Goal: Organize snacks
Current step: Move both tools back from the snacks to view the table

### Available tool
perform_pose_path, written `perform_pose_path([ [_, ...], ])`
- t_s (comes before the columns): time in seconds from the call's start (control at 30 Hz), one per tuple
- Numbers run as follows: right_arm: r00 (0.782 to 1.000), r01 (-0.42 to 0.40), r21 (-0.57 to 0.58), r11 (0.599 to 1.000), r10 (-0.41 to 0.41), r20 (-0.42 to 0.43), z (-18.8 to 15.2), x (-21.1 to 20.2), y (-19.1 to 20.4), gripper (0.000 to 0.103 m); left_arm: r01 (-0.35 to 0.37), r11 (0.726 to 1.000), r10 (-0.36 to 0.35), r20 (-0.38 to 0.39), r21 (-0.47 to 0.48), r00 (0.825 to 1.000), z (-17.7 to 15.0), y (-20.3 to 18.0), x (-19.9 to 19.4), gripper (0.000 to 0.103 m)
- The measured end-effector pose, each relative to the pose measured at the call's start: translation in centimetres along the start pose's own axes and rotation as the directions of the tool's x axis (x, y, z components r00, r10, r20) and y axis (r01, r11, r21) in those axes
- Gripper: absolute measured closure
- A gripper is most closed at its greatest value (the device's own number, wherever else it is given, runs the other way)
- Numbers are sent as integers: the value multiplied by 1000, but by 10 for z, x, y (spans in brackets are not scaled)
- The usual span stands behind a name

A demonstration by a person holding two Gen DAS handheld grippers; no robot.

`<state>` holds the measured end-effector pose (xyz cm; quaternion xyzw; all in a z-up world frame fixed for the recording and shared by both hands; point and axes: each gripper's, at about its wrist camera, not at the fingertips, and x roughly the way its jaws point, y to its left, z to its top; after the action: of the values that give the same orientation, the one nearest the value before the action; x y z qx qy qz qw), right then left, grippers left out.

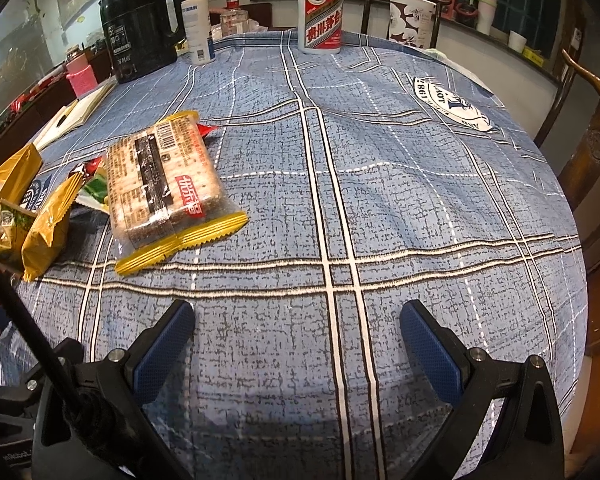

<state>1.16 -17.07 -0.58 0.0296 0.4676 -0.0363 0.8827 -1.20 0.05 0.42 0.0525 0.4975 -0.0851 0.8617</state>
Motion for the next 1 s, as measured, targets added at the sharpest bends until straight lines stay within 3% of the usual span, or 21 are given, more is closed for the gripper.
perform_pose_path([
  [0.1,1000,3,-1,1000,-3,5,-3,-3,0,0,-9,1000,9,-21,2,1000,-1,0,-5,5],
  [0.2,997,67,9,998,-67,41,-6,-12,-1,0,-16,1000,16,31,-3,999,-5,2,-21,8],
  [0.37,976,130,24,991,-132,175,-12,-53,-5,0,6,999,2,143,-51,990,-15,14,-60,8],
  [0.5,950,164,29,986,-166,265,-16,-88,-3,0,71,995,-59,164,-66,985,-23,22,-82,10],
  [0.6,931,193,12,981,-187,313,-17,-106,2,0,58,997,-48,201,-45,978,-27,20,-95,10],
  [1.0,922,239,-20,971,-220,320,-25,-121,13,0,19,1000,-16,301,-7,954,-38,19,-129,10],
])
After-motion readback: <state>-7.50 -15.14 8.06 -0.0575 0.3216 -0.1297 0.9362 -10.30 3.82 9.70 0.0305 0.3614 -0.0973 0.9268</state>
